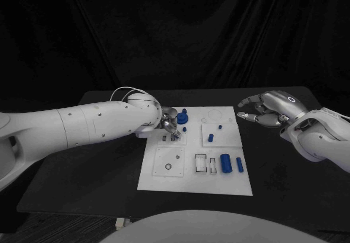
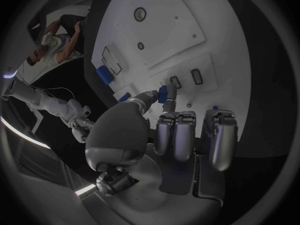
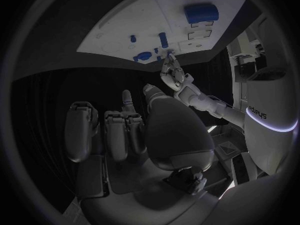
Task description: Assemble the parts on the task board
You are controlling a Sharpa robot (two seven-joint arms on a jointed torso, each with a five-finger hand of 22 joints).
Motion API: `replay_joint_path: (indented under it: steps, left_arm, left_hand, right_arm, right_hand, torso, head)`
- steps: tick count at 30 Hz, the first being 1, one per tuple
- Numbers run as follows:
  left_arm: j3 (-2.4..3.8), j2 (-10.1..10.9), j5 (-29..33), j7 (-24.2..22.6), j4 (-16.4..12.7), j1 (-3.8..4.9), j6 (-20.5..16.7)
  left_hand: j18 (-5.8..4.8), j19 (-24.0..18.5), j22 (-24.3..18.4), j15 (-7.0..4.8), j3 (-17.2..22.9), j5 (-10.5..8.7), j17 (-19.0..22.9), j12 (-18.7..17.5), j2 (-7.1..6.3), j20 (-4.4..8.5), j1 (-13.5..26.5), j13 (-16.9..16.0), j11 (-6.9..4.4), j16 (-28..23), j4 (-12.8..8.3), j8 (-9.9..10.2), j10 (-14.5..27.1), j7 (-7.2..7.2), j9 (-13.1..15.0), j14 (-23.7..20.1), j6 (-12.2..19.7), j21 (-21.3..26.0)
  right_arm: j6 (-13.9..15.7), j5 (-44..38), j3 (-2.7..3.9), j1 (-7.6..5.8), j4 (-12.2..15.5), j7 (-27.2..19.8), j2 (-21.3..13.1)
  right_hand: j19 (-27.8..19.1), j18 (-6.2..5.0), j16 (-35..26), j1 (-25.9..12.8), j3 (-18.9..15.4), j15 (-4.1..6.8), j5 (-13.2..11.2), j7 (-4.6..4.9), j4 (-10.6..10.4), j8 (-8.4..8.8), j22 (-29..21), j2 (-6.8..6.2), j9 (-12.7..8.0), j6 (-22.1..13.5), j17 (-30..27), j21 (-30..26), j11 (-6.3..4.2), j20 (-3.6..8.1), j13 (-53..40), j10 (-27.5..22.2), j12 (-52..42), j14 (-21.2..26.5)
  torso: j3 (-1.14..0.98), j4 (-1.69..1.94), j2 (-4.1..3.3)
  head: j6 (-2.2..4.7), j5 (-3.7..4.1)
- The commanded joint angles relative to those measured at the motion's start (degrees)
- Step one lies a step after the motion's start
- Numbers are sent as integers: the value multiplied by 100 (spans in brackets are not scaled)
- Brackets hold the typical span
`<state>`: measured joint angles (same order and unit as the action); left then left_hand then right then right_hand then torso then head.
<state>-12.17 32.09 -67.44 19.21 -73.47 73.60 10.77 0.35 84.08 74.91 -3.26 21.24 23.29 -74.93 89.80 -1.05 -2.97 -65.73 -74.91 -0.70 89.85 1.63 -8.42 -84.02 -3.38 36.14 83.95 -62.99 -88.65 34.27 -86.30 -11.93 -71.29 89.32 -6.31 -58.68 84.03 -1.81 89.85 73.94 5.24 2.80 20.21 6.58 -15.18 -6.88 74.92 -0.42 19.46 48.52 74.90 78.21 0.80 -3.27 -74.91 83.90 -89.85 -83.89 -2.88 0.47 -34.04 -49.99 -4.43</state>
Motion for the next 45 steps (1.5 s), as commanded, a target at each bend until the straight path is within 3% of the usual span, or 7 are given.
replay_joint_path:
  steps: [1, 7, 12, 16, 19, 32, 45]
  left_arm:
    - [4, 119, 8, 49, -162, -9, -245]
    - [3, 370, 8, 226, -401, -9, -312]
    - [2, 449, 11, 298, -450, -9, -290]
    - [2, 448, 214, 366, -435, -9, -249]
    - [1, 427, 410, 456, -407, -9, -157]
    - [0, 411, 542, 626, -375, -16, -168]
    - [-1, 379, 551, 517, -361, -132, -496]
  left_hand:
    - [22, 433, 1365, -2, 73, 10, -1507, 20, 8, -26, 87, -1509, 0, 15, -18, -40, -598, 29, 19, 605, -8, 4]
    - [20, 439, 1370, -6, 128, -35, -1507, 20, -8, -23, 164, -1509, -5, 15, 0, -46, -598, 35, 45, 605, -18, 1]
    - [18, 445, 1376, -9, 158, -60, -1507, 20, -15, -21, 204, -1509, -9, 15, 10, -54, -598, 41, 62, 605, -32, -4]
    - [20, 441, 1372, -14, 193, -82, -1507, 20, -21, -16, 231, -1509, -18, 15, 10, -76, -598, 55, 89, 605, -66, 0]
    - [16, 452, 1383, -45, 265, -98, -1507, 20, -45, 8, 295, -1509, -57, 15, 0, -200, -598, 103, 250, 605, -159, -8]
    - [17, 451, 1382, -57, 303, -114, -1507, 20, -30, 23, 389, -1509, -63, 15, 56, -236, -598, 103, 340, 605, -116, -5]
    - [25, 430, 1363, -59, 341, -135, -1507, 20, -6, 29, 457, -1509, -58, 15, 107, -230, -598, 90, 390, 605, -44, 17]
  right_arm:
    - [-26, -12, 4, 14, 14, 126, -12]
    - [-47, -12, 4, 23, 6, 138, -11]
    - [-61, -12, 4, 37, -1, 129, -1]
    - [-75, -12, 4, 48, -5, 131, 4]
    - [-90, -12, 4, 56, -7, 138, 7]
    - [-110, -12, 4, 63, -15, 152, 17]
    - [-133, -12, 4, 66, -28, 148, 37]
  right_hand:
    - [37, -114, 15, 56, 38, -29, 56, 4, 10, 37, 1115, 12, -11, 48, 1510, -32, 38, -50, -1509, 610, -15, -611]
    - [36, -114, 15, 73, 49, -28, 108, 4, 14, 41, 1115, 10, -21, 49, 1510, -34, 37, -49, -1509, 610, -15, -611]
    - [34, -116, 15, 74, 50, -28, 139, 4, 11, 44, 1114, 2, -27, 50, 1510, -41, 36, -49, -1509, 610, -15, -611]
    - [34, -115, 15, 70, 48, -27, 149, 4, 6, 44, 1114, 0, -29, 51, 1510, -41, 35, -49, -1509, 610, -15, -611]
    - [34, -115, 15, 68, 49, -27, 165, 4, 2, 44, 1114, 0, -31, 53, 1510, -40, 35, -48, -1509, 610, -15, -611]
    - [27, -119, 15, 79, 59, -27, 201, 2, 3, 47, 1109, 2, -38, 54, 1510, -57, 33, -48, -1509, 610, -15, -611]
    - [22, -122, 15, 120, 88, -26, 322, 4, 15, 56, 1106, -14, -61, 56, 1510, -73, 35, -47, -1509, 610, -15, -611]
  torso:
    - [2, 1, 1]
    - [3, 2, 5]
    - [-2, 0, 8]
    - [-4, 1, 7]
    - [0, 4, 10]
    - [5, -4, -2]
    - [0, -4, -1]
  head:
    - [-1, 2]
    - [-1, -1]
    - [-1, -19]
    - [-1, -35]
    - [-1, -30]
    - [-1, -24]
    - [-1, -23]
